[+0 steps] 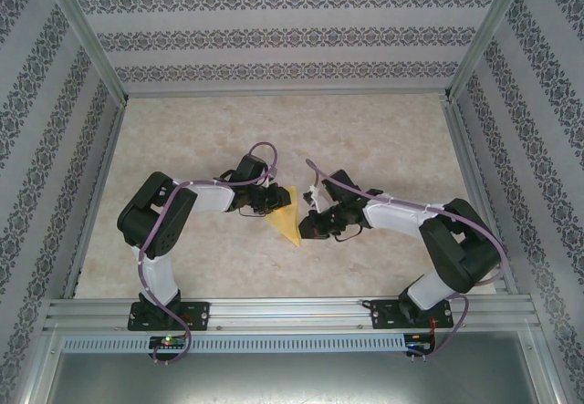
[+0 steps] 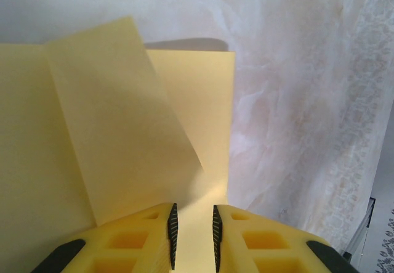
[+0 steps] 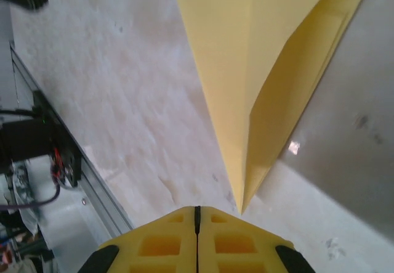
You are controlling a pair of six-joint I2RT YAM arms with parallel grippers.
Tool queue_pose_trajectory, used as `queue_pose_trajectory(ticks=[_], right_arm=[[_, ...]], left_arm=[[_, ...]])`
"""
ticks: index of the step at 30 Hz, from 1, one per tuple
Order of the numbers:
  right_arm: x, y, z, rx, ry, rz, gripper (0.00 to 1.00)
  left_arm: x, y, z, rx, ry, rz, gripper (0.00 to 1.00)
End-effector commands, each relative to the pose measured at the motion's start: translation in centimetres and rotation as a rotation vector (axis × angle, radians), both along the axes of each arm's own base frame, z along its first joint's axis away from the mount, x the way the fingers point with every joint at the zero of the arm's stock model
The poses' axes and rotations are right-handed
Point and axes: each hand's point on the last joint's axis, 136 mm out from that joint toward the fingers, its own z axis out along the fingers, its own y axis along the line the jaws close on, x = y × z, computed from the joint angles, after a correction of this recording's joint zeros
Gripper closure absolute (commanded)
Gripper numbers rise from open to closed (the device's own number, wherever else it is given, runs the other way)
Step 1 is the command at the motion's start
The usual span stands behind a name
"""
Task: Fold a paper plane with a square sheet of paper (fold left side to right side)
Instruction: Fourth fold the wing at the center of the table.
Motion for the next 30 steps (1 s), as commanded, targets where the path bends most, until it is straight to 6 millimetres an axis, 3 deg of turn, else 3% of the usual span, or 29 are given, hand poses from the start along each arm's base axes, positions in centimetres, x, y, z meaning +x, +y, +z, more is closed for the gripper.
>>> queue_pose_trajectory(ticks=[1,8,17,23,30], right_arm=[[1.8,1.3,0.4,0.034,-0.012,-0.032,0.93],[3.5,2.2,-1.3,0.009,-0.011,-0.058,0.93],[2.1,0.6,-4.8,-0.118,0.04,-0.042,0.93],[1.8,0.0,-5.9,-0.169,0.052,-0.04,0.93],[1.2,-1.3,-7.1,-0.259,0.076,-0.034,0.94]], left_arm=[[-2.0,1.9,-3.3,0.11,0.096,0.018,0.74],[-1.9,1.8,-3.2,0.106,0.092,0.016,0.74],[-1.9,1.8,-3.0,0.105,0.089,0.017,0.74],[-1.8,1.7,-2.7,0.101,0.083,0.016,0.72],[-0.7,1.7,0.2,0.073,0.002,0.014,0.69]])
